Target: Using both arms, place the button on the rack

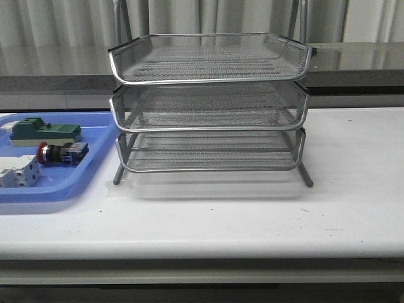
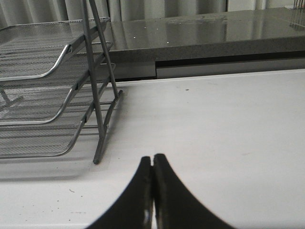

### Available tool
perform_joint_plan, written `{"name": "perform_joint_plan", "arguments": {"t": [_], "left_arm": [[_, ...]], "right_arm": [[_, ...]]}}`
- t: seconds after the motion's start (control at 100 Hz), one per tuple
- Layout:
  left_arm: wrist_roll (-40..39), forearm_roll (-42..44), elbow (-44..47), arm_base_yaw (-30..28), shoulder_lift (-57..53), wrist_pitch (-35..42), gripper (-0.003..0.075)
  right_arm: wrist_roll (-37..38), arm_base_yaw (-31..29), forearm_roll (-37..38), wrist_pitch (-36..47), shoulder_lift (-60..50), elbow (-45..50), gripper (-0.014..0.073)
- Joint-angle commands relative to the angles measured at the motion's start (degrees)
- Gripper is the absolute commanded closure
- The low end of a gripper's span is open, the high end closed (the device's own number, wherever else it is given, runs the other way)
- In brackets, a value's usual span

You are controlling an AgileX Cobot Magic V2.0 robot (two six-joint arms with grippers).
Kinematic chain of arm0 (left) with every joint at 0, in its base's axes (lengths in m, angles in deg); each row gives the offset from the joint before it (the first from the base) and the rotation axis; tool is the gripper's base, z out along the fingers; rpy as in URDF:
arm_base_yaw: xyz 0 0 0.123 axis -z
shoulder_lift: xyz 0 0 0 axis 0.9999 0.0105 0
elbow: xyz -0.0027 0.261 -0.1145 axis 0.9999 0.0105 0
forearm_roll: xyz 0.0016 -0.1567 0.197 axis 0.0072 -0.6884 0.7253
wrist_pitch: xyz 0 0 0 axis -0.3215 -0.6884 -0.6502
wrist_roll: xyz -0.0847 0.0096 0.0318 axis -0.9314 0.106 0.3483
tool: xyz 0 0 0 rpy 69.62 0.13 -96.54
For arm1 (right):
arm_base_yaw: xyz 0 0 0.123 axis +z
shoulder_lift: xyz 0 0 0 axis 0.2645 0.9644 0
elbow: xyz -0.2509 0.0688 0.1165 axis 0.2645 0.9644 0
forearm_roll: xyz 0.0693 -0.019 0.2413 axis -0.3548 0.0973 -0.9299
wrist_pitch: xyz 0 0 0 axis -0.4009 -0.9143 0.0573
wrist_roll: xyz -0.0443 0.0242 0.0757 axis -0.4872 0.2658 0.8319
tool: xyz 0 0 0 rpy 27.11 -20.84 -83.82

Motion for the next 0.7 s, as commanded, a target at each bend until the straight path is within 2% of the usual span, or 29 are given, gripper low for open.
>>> {"name": "perform_joint_plan", "arguments": {"t": [0.0, 0.32, 0.69], "left_arm": [[-0.6, -0.2, 2.7, 0.2, -1.8, 4.6, 0.0740], [-0.6, -0.2, 2.7, 0.2, -1.8, 4.6, 0.0740], [-0.6, -0.2, 2.7, 0.2, -1.8, 4.6, 0.0740]], "right_arm": [[-0.1, 0.0, 0.3, 4.9, -1.2, -0.8, 0.0653], [-0.1, 0.0, 0.3, 5.4, -1.2, -1.5, 0.0653], [-0.2, 0.0, 0.4, -0.1, 3.1, -12.4, 0.0653]]}}
